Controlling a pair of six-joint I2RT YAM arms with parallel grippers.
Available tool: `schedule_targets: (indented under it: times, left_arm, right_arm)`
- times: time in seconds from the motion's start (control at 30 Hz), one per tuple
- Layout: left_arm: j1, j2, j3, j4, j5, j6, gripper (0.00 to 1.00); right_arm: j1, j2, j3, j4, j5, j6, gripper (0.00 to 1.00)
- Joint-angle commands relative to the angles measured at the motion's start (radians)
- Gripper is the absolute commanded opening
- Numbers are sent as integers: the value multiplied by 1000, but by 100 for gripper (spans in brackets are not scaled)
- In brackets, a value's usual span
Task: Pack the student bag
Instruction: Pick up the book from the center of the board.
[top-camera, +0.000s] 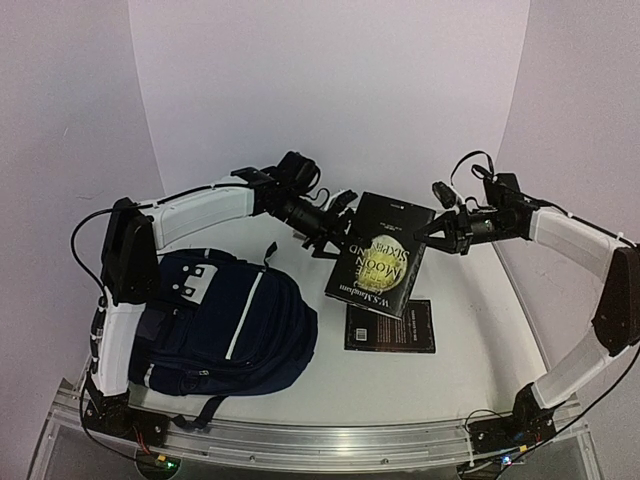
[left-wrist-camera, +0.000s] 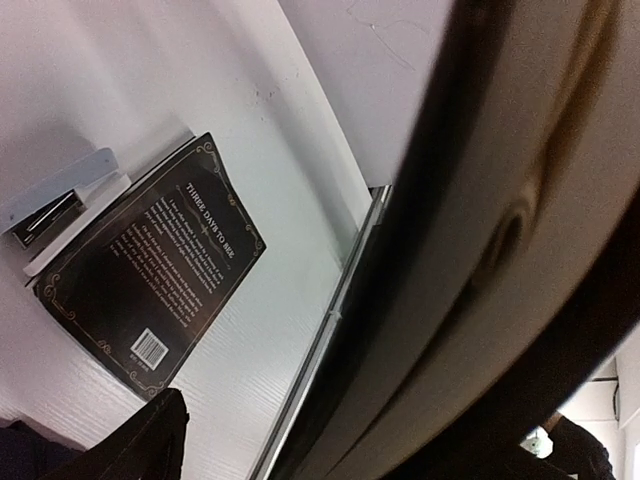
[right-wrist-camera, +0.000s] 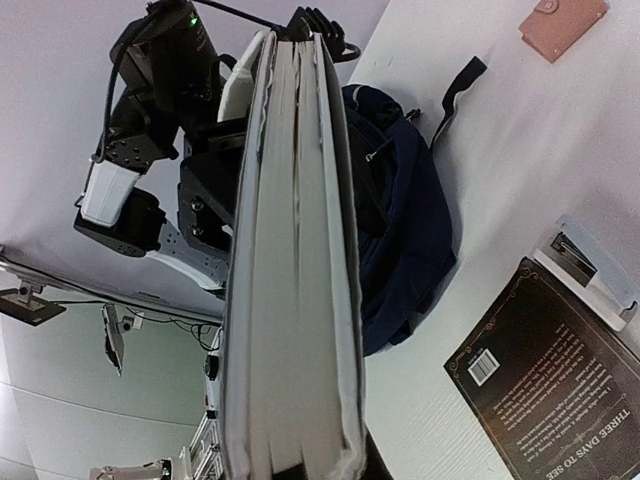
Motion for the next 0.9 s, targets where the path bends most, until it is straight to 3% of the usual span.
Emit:
schedule_targets:
  times: [0.0,0.2,0.27,0.37,0.43,0.57,0.73,0.87]
  left_arm:
    - [-8,-76,-76,118,-8,-60,75]
    - [-21,-160,-228,321,35,-168,13]
    - [-27,-194,-282,391,28,-220,1]
    - [-22,-233,-352,517,19,-287,0]
    - [-12,-251,-397,596,13,-335,0]
    - [20,-254,-450,742,28,-434,0]
    - [42,-263,-473,828,31,-474,0]
    - [58,-264,-504,915,19,-522,0]
  right_arm:
    - [6,-78,72,52,-174,39,0]
    - [10,-66,62,53,-173,43,0]
    - [10,-47,60,54,-123,54,6]
    - [11,-10,44,56,-85,86,46]
    - [20,5,42,60,-77,103,57]
    - [96,-14,57,61,-54,89,60]
    - [149,-42,28,61,-47,98,52]
    - [160,-50,13,69,-40,119,53]
